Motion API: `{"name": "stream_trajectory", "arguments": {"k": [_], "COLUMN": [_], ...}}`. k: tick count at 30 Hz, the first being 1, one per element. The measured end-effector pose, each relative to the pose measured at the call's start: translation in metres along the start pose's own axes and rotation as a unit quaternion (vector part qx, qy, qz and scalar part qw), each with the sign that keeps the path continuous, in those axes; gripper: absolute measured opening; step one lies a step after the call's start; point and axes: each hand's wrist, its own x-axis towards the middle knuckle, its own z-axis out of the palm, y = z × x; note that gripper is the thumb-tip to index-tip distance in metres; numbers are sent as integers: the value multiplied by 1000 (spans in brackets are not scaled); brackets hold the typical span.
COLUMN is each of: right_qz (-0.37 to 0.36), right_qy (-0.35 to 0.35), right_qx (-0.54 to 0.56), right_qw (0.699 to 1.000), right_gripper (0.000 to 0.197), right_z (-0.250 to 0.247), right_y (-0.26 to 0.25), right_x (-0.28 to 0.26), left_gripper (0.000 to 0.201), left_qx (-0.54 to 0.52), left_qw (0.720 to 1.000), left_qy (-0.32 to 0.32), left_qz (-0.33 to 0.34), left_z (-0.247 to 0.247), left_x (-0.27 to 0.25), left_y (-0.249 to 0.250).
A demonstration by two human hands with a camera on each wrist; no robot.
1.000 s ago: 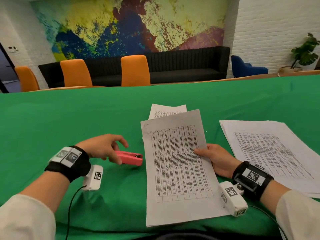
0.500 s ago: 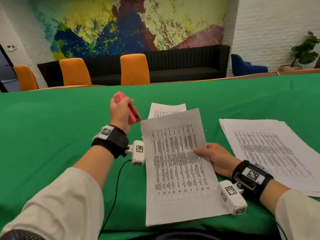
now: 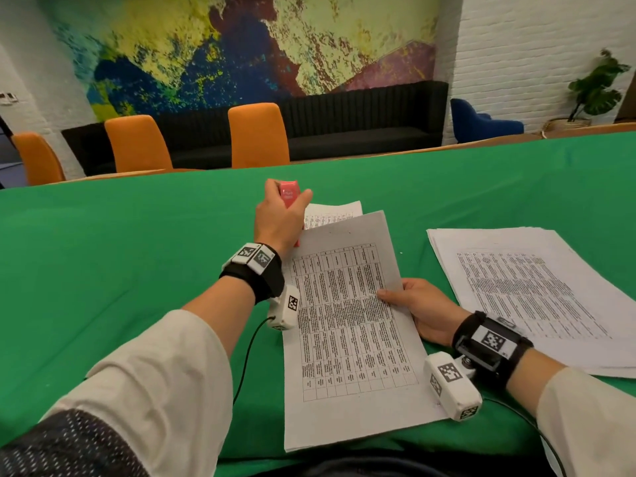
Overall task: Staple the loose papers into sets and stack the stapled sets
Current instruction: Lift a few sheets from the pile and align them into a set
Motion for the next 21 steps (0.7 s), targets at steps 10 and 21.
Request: {"name": "stream_trajectory", "arguments": {"k": [10,21], "right_qz": [-2,4], "right_qy": [-10,-7], "right_qx": [14,16], "right_qw": [1000,1000], "right_gripper": [43,33], "right_z": [-3,-2], "right_y": [2,2], "right_x": [2,4], "left_gripper": [26,32], "left_qx": [-45,-53], "left_qw": [994,994], "left_qy": [43,55], "left_qz": [-91,-79], "left_z": [-9,-7], "left_x": [-12,-10], "left_y": [-48,-50]}}
